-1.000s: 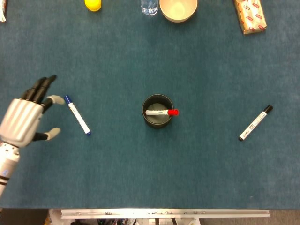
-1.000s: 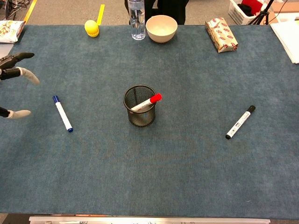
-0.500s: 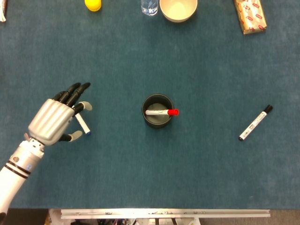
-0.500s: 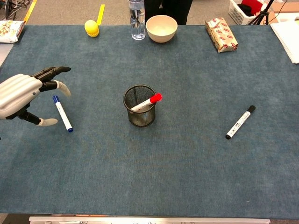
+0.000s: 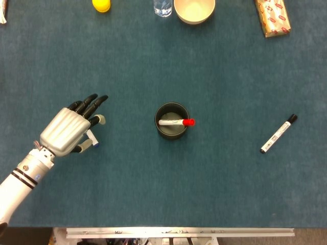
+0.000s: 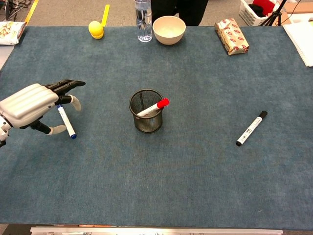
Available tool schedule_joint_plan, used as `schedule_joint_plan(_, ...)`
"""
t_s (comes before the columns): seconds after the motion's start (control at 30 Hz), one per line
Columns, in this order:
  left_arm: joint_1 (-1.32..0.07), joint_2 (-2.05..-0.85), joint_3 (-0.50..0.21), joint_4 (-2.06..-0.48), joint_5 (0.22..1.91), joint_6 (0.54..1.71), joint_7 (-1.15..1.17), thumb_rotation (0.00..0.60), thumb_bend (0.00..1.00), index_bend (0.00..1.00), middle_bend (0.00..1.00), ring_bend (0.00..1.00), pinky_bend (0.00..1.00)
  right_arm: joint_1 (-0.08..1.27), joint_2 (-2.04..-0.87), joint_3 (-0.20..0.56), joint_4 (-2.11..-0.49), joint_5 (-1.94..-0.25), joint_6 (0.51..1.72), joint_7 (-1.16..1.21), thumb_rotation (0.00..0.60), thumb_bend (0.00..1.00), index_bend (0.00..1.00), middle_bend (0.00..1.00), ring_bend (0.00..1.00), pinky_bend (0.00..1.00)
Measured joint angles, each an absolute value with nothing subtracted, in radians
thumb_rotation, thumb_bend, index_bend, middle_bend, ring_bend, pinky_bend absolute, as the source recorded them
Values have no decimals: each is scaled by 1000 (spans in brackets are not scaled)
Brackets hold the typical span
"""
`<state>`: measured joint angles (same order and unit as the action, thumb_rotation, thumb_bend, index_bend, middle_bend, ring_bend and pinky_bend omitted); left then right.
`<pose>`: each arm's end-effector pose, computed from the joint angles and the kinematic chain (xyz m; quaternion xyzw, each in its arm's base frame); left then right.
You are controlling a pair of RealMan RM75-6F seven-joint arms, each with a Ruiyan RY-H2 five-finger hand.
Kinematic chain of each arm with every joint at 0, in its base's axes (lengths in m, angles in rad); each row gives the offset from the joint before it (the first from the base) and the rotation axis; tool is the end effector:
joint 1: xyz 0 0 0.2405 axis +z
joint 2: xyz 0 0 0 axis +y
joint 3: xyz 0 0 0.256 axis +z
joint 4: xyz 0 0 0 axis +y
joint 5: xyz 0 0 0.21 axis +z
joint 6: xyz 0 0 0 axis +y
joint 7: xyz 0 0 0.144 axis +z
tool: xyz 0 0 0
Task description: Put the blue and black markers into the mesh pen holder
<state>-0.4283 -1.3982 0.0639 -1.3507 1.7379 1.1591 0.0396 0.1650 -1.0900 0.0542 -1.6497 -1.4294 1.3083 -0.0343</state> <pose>-0.2585 0.2421 0.0212 -0.8098 -0.2938 -0.3466 0.3713 -0.3088 -0.2044 0.1458 0.6265 -0.4209 0.3431 0.5591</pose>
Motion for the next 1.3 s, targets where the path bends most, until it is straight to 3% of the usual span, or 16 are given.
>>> schedule_joint_plan(0.6,-468,-1406,106,-1278,1787,1158,120,600,246,356,0,20,252,171,-1098,50,-1652,-1430,1302,-43,600,0,410,330,256,297)
schedule_joint_plan(1.3,-511,-1416,132,-1272,1758,1077,144,600,246,387,0,20,252,166,-1101,40,-1649,-1430,1300,-38,600,0,410,330,256,297)
